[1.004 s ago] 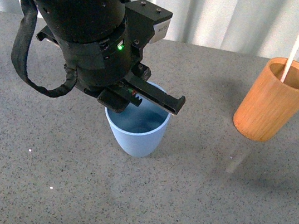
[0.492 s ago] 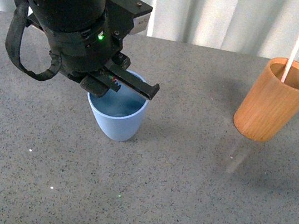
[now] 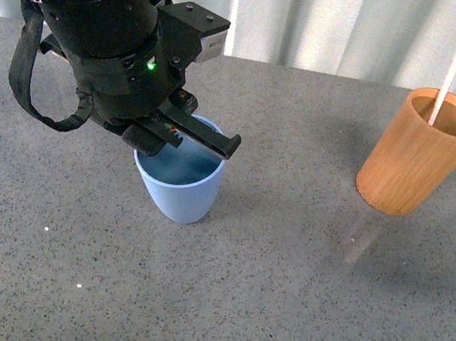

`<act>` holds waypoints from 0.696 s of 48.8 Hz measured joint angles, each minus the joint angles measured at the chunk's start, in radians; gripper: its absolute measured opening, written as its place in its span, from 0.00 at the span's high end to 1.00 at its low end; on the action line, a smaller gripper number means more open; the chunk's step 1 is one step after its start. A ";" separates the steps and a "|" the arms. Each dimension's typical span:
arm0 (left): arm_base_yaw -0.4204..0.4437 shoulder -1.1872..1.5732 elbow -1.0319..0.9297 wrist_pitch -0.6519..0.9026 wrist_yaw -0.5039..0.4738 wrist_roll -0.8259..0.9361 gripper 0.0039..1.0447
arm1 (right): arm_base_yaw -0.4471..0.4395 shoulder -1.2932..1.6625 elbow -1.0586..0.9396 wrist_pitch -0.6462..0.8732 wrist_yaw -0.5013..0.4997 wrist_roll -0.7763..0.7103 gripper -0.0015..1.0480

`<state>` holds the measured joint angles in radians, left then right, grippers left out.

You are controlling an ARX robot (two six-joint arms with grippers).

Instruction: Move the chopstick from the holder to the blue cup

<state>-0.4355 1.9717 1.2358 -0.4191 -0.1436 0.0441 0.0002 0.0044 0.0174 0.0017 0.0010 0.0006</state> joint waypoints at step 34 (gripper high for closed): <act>0.026 -0.060 0.064 -0.040 0.036 -0.019 0.05 | 0.000 0.000 0.000 0.000 0.000 0.000 0.10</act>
<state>-0.4091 1.9121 1.2999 -0.4595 -0.1074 0.0250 0.0002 0.0044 0.0174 0.0017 0.0010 0.0006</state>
